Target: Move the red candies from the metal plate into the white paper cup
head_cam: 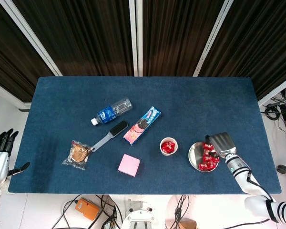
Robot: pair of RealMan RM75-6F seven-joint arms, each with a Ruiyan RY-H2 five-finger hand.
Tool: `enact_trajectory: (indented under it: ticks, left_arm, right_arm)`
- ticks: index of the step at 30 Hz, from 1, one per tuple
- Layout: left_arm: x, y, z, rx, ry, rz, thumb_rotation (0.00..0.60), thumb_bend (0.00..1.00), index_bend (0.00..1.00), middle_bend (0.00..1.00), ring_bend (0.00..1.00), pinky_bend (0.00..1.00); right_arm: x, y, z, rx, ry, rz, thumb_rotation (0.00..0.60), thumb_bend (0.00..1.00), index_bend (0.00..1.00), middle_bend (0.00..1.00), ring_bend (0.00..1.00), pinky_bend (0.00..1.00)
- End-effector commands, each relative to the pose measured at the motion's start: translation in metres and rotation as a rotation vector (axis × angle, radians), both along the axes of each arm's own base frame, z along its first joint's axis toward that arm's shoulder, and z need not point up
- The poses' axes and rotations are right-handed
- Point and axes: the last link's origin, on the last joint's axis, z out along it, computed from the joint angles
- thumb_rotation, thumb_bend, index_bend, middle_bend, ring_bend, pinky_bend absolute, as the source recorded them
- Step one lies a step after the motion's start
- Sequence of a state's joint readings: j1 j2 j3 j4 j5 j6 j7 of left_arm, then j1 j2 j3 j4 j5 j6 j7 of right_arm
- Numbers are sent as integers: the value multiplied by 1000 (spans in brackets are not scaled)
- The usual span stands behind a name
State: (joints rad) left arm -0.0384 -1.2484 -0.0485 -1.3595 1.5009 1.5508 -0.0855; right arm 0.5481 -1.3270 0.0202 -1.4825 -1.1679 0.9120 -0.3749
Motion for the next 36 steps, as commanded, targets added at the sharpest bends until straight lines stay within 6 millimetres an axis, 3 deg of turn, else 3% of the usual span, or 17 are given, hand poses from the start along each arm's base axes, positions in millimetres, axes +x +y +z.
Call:
enact_trajectory:
  ticks: [1, 11, 26, 31, 36]
  left_arm:
    - [0, 0, 0, 0, 1, 0, 600, 0, 48, 0, 0, 0]
    - [-2, -2, 0, 2, -1, 7, 600, 0, 48, 0, 0, 0]
    - [-2, -2, 0, 3, -5, 9, 600, 0, 48, 0, 0, 0]
    - [-2, -2, 0, 5, -5, 6, 600, 0, 48, 0, 0, 0]
    - [-1, -2, 1, 8, -3, 3, 600, 0, 48, 0, 0, 0]
  right_arm:
    - [2, -1, -1, 2, -2, 6, 600, 368, 524, 843, 996, 1000]
    - [7, -5, -10, 23, 4, 13, 600, 405, 537, 843, 996, 1000]
    - [9, -5, -16, 34, 0, 19, 600, 574, 650, 843, 996, 1000]
    - [19, -6, -3, -7, -39, 44, 600, 593, 671, 843, 996, 1000]
    - [45, -4, 19, -58, -106, 116, 600, 592, 680, 843, 996, 1000]
